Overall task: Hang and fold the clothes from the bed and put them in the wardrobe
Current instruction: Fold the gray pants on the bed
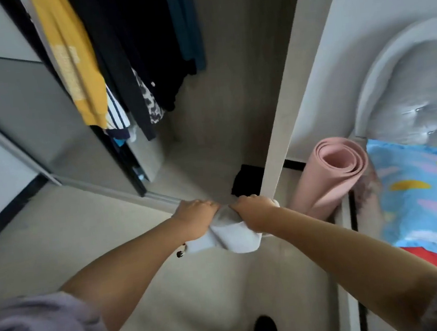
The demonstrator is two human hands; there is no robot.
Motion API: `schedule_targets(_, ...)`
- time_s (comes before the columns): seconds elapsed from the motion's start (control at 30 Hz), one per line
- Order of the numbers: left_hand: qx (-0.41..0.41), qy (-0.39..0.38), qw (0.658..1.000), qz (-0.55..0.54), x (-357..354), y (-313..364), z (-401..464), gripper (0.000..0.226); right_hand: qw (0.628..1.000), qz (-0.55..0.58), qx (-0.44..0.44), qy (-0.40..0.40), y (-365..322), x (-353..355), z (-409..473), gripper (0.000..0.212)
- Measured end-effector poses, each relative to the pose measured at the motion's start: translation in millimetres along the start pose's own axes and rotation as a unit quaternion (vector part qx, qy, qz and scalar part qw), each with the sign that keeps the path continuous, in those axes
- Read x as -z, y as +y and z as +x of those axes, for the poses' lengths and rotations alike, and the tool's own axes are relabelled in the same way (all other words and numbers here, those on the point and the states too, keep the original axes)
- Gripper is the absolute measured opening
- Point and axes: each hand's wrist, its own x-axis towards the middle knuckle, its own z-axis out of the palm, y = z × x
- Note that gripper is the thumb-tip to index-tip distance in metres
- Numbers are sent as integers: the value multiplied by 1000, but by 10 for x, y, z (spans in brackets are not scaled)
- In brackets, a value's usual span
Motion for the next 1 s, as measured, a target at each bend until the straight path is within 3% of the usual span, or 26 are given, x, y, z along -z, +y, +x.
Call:
schedule_targets(0.23, -7, -61, 997, -43, 300, -648, 662, 46, 999, 18, 30, -20, 198, 451, 818, 23)
schedule_targets(0.47, -17, -49, 999, -2, 695, -1197, 1389, 44, 999, 16, 42, 6, 501, 909, 1584, 39)
schedule_targets(0.67, -47, -34, 998, 14, 816, -1490, 1958, 50, 1000, 28, 8, 8, 732, 1104, 2080, 40)
schedule_targets(1.0, -152, -80, 985, 16, 488, -2016, 3035, 56, 989, 93, -107, -38, 912, 839, 3006, 45)
